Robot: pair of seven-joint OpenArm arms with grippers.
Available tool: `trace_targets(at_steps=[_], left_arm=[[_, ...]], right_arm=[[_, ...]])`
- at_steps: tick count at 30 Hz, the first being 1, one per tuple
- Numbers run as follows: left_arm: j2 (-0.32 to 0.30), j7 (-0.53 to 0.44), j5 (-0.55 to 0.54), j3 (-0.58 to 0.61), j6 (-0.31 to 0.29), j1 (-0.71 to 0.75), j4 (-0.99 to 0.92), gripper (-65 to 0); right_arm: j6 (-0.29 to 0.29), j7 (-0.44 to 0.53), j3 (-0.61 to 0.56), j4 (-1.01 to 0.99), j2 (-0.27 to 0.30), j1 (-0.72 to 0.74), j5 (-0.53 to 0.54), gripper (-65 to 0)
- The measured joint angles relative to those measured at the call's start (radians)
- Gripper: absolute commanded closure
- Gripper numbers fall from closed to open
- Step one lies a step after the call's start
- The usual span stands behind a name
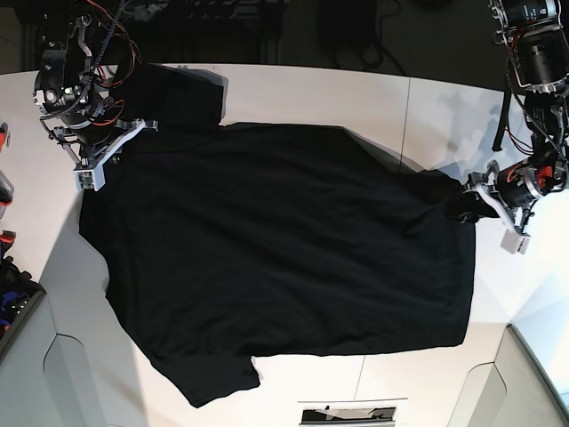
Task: Layout the t-shirt on the table in an organized manner, then fold the t-shirt properly
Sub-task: 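Pull the shirt edge with the left gripper back outward, then reach the left gripper into the shirt and drag the fabric outward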
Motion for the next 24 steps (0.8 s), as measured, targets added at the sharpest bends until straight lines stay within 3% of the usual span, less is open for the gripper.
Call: trace_targets(at_steps=[6,8,10,12,15,24], left_arm=[[-0.003,0.042,-0.052,-0.143,0.001,0.009,0.000,-26.3],[-0.003,0.076,-0.122,-0.154,0.000,0.043,0.001,-26.3],[0.005,0.090,-0.115,-0.150,0.002,0.096,0.002,-26.1],[0.021,0.091,-0.112,-0.149,0.003,0.153,0.001,-20.1],[0.021,0.088,-0.117,-0.150,0.003,0.196,0.000,-1.6],[0.024,0.060,-0.119,-0.096,-0.001,0.238,0.022,0.0]], right_arm=[[0.000,0.000,0.000,0.000,0.000,0.000,0.000,0.0],[0.000,0.000,0.000,0.000,0.000,0.000,0.000,0.0],[0.000,0.000,0.000,0.000,0.000,0.000,0.000,0.0],[0.001,0.000,0.000,0.000,0.000,0.000,0.000,0.0],[0.004,0.001,0.000,0.000,0.000,0.000,0.000,0.0],[0.008,0.003,0.000,0.000,0.003,0.000,0.000,0.0]])
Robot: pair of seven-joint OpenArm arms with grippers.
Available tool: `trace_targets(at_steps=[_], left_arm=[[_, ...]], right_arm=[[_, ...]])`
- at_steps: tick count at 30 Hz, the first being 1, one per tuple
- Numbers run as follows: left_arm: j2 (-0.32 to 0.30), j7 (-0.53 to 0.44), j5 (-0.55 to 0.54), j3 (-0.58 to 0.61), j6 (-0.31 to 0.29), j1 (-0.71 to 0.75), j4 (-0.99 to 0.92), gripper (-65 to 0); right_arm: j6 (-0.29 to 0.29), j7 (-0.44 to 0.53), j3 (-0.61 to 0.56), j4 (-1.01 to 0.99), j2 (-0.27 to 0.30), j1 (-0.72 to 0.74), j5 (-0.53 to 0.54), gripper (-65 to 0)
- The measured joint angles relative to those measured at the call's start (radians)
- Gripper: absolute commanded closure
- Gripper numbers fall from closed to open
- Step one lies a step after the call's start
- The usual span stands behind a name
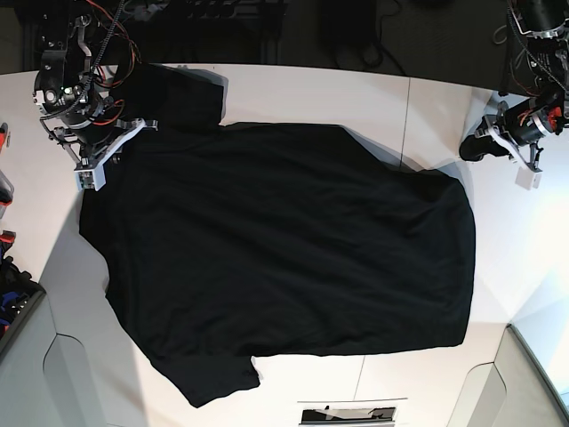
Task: Layout the t-shirt on the table in an organized manner, then fold the t-shirt properly
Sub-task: 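Reach the left gripper into the shirt and drag the fabric outward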
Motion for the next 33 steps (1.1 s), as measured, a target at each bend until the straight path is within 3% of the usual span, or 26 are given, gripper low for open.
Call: trace_targets(at_steps=[5,8,12,17,20,25,31,33], left_arm=[[0.008,-0.230,0.172,0.182,-0.019,-0.038,0.007,0.0],[0.024,-0.290,0.298,0.253,-0.016,-0.106,0.007,0.0],[0.079,-0.237,0.372,0.274,0.002,-0.243,-0.001,0.0],[0.106,-0.235,0.348,0.280,0.002,-0.418,-0.002,0.0],[0.143,-0.240,0.357,0.365,0.004,-0.472,-0.002,0.0],[0.238,-0.289,0.534,0.535,-0.003,-0.496,-0.014,0.0],[0.198,-0.211,0.559,0.565,0.031,-0.498,-0.016,0.0],[0.169,-0.183,0.500,0.564,0.034,-0.494,-0.016,0.0]], right_arm=[[0.000,0.000,0.000,0.000,0.000,0.000,0.000,0.0],[0.000,-0.001,0.000,0.000,0.000,0.000,0.000,0.0],[0.000,-0.001,0.000,0.000,0.000,0.000,0.001,0.0],[0.002,-0.005,0.000,0.001,0.001,-0.005,0.000,0.0],[0.003,-0.005,0.000,0.001,0.002,-0.005,0.001,0.0],[0.003,-0.005,0.000,0.001,0.002,-0.005,0.001,0.0],[0.002,-0.020,0.000,0.001,0.002,-0.005,-0.001,0.0],[0.003,-0.021,0.000,0.001,0.002,-0.005,0.001,0.0]])
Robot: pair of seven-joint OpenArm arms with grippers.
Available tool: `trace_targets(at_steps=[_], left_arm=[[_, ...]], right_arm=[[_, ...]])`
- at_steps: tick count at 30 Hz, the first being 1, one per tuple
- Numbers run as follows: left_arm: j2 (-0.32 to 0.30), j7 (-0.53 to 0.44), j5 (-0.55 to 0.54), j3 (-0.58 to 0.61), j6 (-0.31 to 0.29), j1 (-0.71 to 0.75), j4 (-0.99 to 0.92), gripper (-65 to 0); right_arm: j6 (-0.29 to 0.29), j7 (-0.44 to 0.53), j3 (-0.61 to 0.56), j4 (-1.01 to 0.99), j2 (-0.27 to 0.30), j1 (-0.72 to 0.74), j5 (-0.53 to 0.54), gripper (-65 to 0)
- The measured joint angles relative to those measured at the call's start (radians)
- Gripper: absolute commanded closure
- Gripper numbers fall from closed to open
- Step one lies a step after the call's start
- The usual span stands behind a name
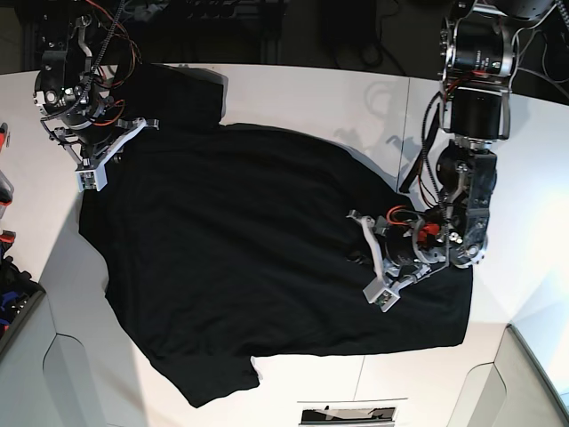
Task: Layout the t-shirt on the table in an organized manner, then fold the t-shirt properly
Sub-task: 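Reach the left gripper into the shirt and drag the fabric outward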
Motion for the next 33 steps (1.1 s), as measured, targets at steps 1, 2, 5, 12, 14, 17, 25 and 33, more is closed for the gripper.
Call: trace_targets(at_steps=[1,2,5,12,14,17,25,33], left_arm=[[-0.016,0.013,-0.038,0.000,0.000,0.001,0.000,0.0],[-0.031,0.029,-0.071,0.000,0.000,0.005,0.001,0.0],[-0.076,0.038,-0.119,0.000,-0.001,0.050,0.001,0.0],[-0.153,-0.005,-0.161,-0.003,-0.014,0.203,0.012,0.0],[-0.174,-0.016,-0.187,-0.018,-0.015,0.246,0.034,0.0],[-0.201,-0.003,-0.192,-0.061,-0.024,0.322,0.112,0.0],[-0.230,0.112,-0.201,-0.272,-0.031,0.492,0.333,0.0],[-0.228,0.113,-0.243,-0.441,-0.031,0.538,0.473,0.0]], right_arm=[[0.000,0.000,0.000,0.000,0.000,0.000,0.003,0.0],[0.000,0.001,0.000,0.000,0.000,0.000,0.003,0.0],[0.000,0.000,0.000,0.000,0.000,0.000,0.003,0.0],[0.000,0.005,0.000,0.000,0.000,0.000,0.000,0.0],[0.000,0.006,0.000,0.000,0.000,0.000,0.000,0.0],[0.000,0.011,0.000,0.000,0.000,0.000,0.002,0.0],[0.000,0.031,0.000,0.000,0.000,0.000,0.014,0.0],[0.003,0.038,0.000,0.000,0.000,0.000,0.014,0.0]])
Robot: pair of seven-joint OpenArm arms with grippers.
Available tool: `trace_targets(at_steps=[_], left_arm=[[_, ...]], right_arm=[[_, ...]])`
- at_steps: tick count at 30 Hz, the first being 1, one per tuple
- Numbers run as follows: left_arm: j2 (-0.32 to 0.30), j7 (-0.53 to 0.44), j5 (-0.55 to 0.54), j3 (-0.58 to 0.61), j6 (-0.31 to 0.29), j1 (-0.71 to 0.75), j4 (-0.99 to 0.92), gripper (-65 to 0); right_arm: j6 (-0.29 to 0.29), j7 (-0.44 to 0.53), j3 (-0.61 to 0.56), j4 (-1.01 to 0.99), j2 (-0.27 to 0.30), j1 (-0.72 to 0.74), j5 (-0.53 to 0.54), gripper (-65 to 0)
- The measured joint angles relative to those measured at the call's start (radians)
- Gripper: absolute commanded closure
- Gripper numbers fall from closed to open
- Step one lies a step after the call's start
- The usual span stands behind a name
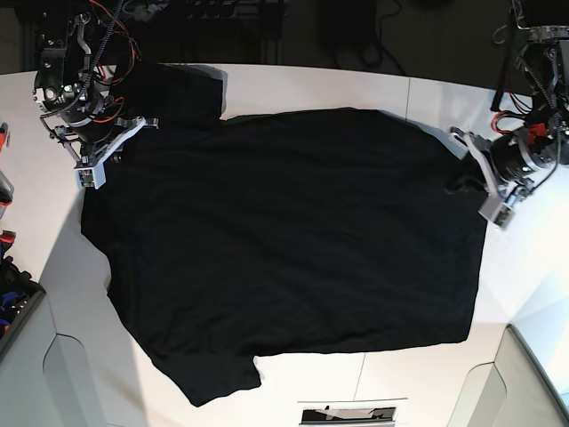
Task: Layout the t-shirt on the table in an organized manner, then fold the t-shirt properly
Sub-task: 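Reach the left gripper into the shirt and drag the fabric outward, then grasp the shirt corner with the left gripper and pull it taut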
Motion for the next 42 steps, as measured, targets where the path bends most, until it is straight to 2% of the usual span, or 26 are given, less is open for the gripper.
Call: trace_targets(at_steps=[6,10,13,17,21,26,28,31,38,40,42], left_arm=[[0.003,-0.010,0.019,-0.116,-0.001,0.103,0.000,0.0],[0.027,-0.167,0.101,-0.138,-0.002,0.156,-0.056,0.0],[0.067,-0.246,0.185,-0.137,-0.003,0.145,-0.155,0.0],[0.090,-0.288,0.242,-0.138,-0.007,0.023,-0.293,0.0],[0.089,-0.322,0.247,-0.140,-0.007,-0.109,-0.454,0.0],[0.080,-0.349,0.239,-0.096,-0.011,-0.243,-0.643,0.0],[0.080,-0.350,0.183,-0.055,-0.008,-0.251,-0.655,0.0],[0.082,-0.272,0.044,-0.008,-0.011,-0.243,-0.647,0.0],[0.063,-0.014,-0.157,0.001,0.000,-0.159,-0.494,0.0],[0.041,0.050,-0.187,0.004,0.000,-0.119,-0.429,0.0],[0.019,0.061,-0.211,0.006,0.000,-0.076,-0.373,0.0]], right_arm=[[0.000,0.000,0.000,0.000,0.000,0.000,0.000,0.0],[0.008,0.000,0.000,0.000,0.000,0.003,0.000,0.0],[0.020,0.000,0.000,-0.001,0.000,0.003,0.000,0.0],[0.021,0.000,0.000,-0.001,0.000,0.003,-0.001,0.0],[0.023,0.000,0.000,-0.001,0.000,0.003,-0.001,0.0],[0.023,-0.003,0.000,-0.001,0.000,0.003,0.001,0.0],[0.023,-0.003,0.000,-0.001,0.000,0.003,0.008,0.0],[0.023,-0.004,0.000,-0.001,0.000,0.003,0.008,0.0],[0.024,-0.011,0.000,-0.001,0.000,0.002,0.008,0.0],[0.034,-0.010,0.000,-0.001,0.000,0.003,0.008,0.0],[0.034,-0.008,0.000,-0.001,0.000,0.003,0.008,0.0]])
